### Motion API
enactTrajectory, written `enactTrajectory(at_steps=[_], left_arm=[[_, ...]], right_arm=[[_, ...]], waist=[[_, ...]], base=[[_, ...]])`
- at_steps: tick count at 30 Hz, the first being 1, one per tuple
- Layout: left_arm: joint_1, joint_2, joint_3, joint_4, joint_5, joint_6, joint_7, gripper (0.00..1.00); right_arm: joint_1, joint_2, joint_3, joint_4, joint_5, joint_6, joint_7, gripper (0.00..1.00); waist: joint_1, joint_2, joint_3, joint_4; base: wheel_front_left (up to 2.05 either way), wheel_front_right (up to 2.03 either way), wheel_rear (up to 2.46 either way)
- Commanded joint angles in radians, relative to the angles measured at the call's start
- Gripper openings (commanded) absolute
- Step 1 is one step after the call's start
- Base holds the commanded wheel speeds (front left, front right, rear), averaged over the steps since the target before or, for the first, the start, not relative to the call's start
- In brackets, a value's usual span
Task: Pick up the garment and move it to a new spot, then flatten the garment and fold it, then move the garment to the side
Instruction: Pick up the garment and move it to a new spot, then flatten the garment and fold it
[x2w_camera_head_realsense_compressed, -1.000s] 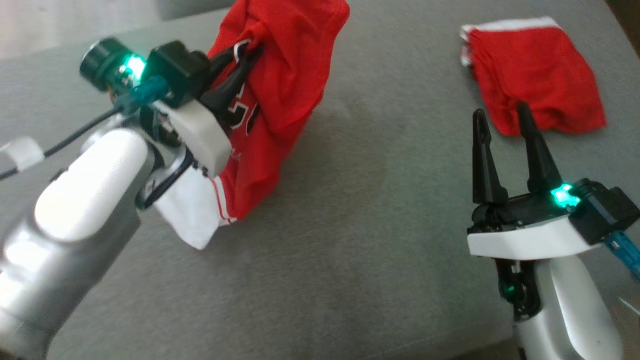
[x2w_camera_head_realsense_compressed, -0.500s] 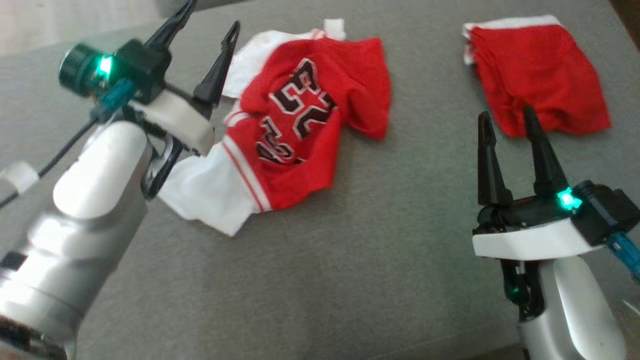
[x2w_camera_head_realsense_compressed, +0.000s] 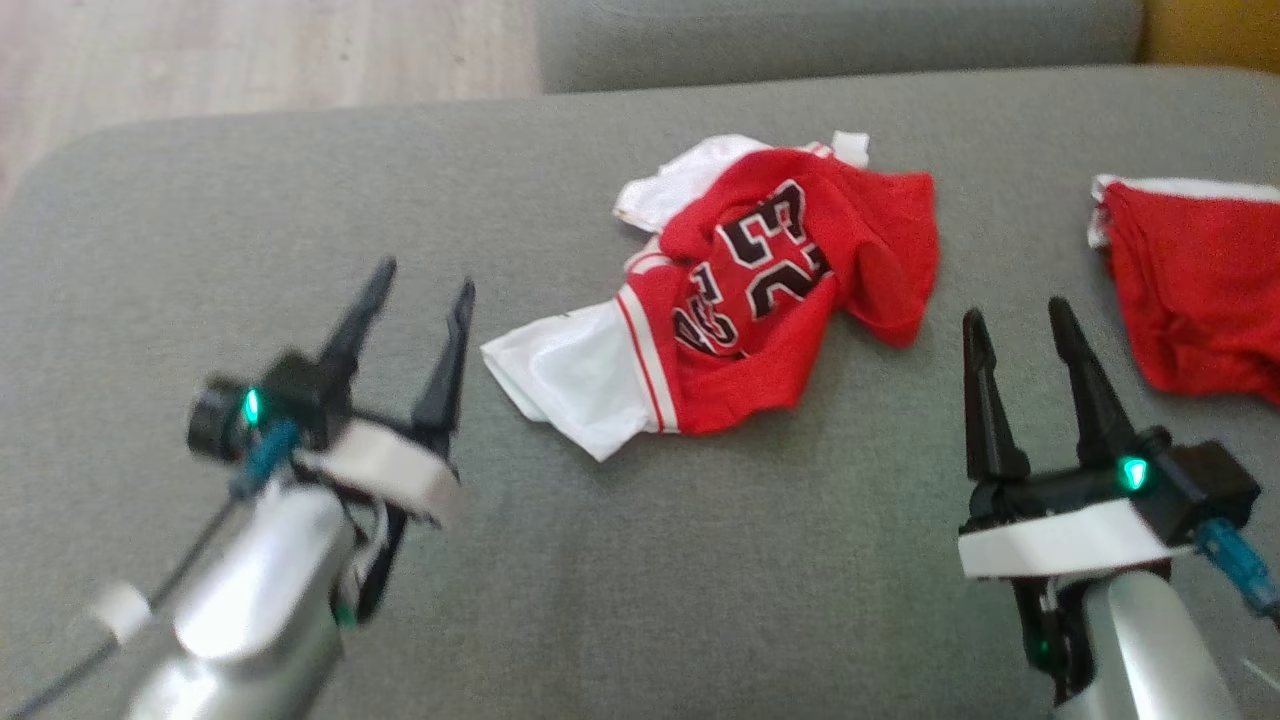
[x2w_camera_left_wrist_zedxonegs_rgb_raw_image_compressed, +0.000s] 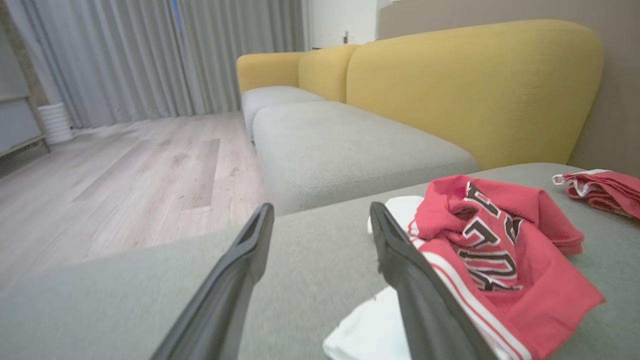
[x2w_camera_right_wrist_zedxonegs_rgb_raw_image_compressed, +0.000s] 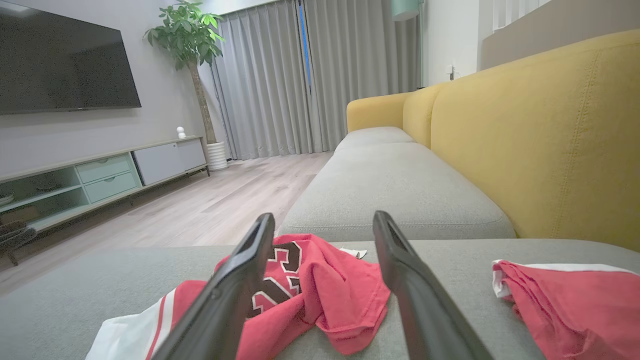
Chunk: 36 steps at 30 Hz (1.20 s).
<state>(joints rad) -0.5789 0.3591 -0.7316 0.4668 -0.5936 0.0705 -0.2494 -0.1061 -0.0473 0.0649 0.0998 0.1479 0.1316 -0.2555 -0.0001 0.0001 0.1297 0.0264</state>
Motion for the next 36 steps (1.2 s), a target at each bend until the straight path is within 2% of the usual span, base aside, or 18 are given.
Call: enactTrajectory(at_steps=[1,7,14,18,22,33,36], left_arm=[[0.009,0.013,0.056,-0.047,-0.008,0.018,-0.011,1.0],[0.181,-0.049,0.136,-0.139,-0.015,0.061,-0.012,1.0],[0.191,-0.074,0.16,-0.128,0.025,0.024,-0.012,1.0],[0.153,-0.08,0.139,-0.055,0.031,0.012,0.029,1.0],[0.108,-0.102,0.149,0.047,0.002,0.039,0.119,1.0],[-0.004,-0.126,0.15,0.237,-0.012,0.053,0.203,1.0],[-0.016,-0.139,0.147,0.276,-0.024,0.028,0.201,1.0]], right_arm=[[0.003,-0.003,0.028,-0.021,-0.001,-0.001,-0.006,1.0],[0.021,-0.003,0.041,-0.007,0.012,-0.001,-0.006,1.0],[0.002,-0.003,0.048,-0.011,0.008,-0.001,-0.006,1.0],[-0.005,-0.003,0.051,-0.015,0.006,-0.001,-0.006,1.0],[-0.015,-0.003,0.059,-0.022,0.008,-0.001,-0.006,1.0],[-0.042,-0.003,0.066,-0.03,0.017,-0.001,-0.006,1.0],[-0.045,-0.003,0.063,-0.03,0.019,-0.001,-0.006,1.0]], waist=[[0.0001,-0.0001,-0.037,0.036],[0.0001,-0.0001,-0.047,0.03],[0.0001,-0.0001,-0.023,-0.003],[0.0001,-0.0001,0.003,-0.028],[0.0001,-0.0001,0.037,-0.055],[0.0001,-0.0001,0.103,-0.107],[0.0001,-0.0001,0.105,-0.112]], base=[[0.0,0.0,0.0],[0.0,0.0,0.0],[0.0,0.0,0.0],[0.0,0.0,0.0],[0.0,0.0,0.0],[0.0,0.0,0.0],[0.0,0.0,0.0]])
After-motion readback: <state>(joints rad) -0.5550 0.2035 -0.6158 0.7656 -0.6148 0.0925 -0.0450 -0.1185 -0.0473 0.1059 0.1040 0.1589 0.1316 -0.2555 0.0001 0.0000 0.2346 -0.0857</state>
